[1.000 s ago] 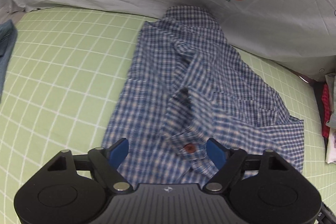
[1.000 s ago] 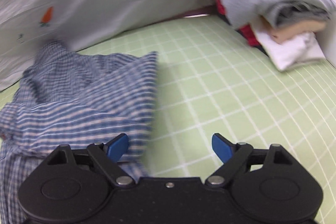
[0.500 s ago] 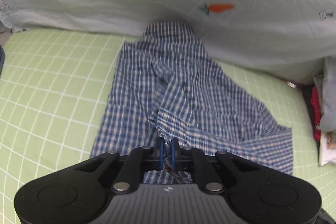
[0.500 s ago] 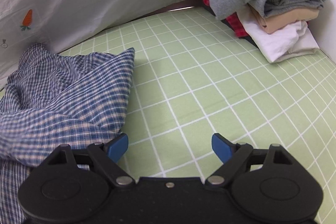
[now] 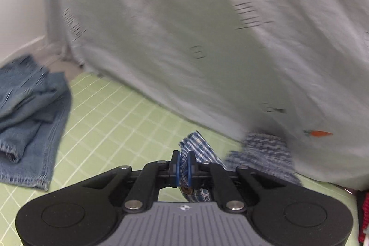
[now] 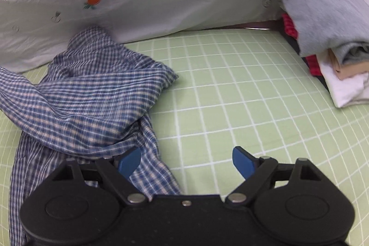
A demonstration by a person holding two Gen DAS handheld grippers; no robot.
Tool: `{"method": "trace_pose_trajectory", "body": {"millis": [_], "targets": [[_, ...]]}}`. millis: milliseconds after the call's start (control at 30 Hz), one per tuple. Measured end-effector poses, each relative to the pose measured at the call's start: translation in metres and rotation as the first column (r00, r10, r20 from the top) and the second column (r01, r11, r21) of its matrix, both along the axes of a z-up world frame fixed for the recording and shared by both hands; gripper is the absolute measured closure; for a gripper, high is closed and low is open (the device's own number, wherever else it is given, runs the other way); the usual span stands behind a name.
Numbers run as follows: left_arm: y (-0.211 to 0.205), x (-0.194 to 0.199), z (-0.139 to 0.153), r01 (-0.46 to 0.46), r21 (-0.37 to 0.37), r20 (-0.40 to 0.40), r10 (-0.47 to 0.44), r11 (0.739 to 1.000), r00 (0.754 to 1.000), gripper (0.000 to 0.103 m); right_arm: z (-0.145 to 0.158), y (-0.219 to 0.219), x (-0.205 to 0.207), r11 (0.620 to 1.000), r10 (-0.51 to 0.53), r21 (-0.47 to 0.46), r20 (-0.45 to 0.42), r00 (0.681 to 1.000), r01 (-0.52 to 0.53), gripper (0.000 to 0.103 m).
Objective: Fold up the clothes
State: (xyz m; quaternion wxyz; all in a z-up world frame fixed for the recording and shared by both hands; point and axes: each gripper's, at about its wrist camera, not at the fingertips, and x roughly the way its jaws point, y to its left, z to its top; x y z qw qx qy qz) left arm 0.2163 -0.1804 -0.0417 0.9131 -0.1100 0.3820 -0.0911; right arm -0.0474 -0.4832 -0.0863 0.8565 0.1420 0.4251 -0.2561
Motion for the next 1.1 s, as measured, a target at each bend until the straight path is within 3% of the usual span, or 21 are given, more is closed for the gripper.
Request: {"method": "trace_pose_trajectory", "body": {"millis": [100, 167, 233, 267, 433, 700, 900, 1100], "targets": [[0.015, 0.009, -0.033, -0.042, 0.031, -0.102, 0.045, 0.999, 0.994, 0.088, -0.003, 0.013, 0.012, 0.999, 0.033, -0.023, -0.047, 0.998, -0.034, 0.016], [0.022, 0.003, -0.048, -0.033, 0.05, -0.144, 0.04, 0.998, 0.989, 0.063, -0.003, 0.022, 0.015, 0.997, 0.057, -0.054, -0.066, 0.996, -0.061, 0.015], [0.027, -0.01, -0.055, -0.034, 0.041, -0.173, 0.04, 0.999, 0.984, 0.043, 0.001, 0.026, 0.013, 0.994, 0.068, -0.084, -0.067, 0.995, -0.074, 0.004], [0.029, -0.018, -0.057, -0.033, 0.033, -0.182, 0.039, 0.999, 0.983, 0.039, 0.003, 0.028, 0.012, 0.992, 0.073, -0.099, -0.067, 0.995, -0.079, 0.001], [0.024, -0.067, -0.047, 0.013, 0.029, -0.211, -0.006, 0.999, 0.977, 0.031, 0.017, 0.03, -0.009, 0.991, 0.085, -0.101, -0.023, 0.996, -0.087, 0.0], [-0.011, -0.16, -0.012, 0.115, 0.031, -0.204, -0.106, 0.993, 0.973, 0.022, 0.025, 0.035, -0.089, 0.99, 0.135, -0.054, 0.073, 0.988, -0.131, 0.0], [-0.045, -0.228, 0.007, 0.25, 0.084, -0.169, -0.233, 0.965, 0.958, 0.02, 0.008, 0.036, -0.133, 0.989, 0.148, -0.009, 0.06, 0.987, -0.147, 0.0], [-0.05, -0.286, 0.011, 0.253, 0.125, -0.168, -0.231, 0.959, 0.958, 0.016, -0.017, 0.036, -0.167, 0.99, 0.14, 0.016, 0.015, 0.99, -0.14, 0.0]]}}
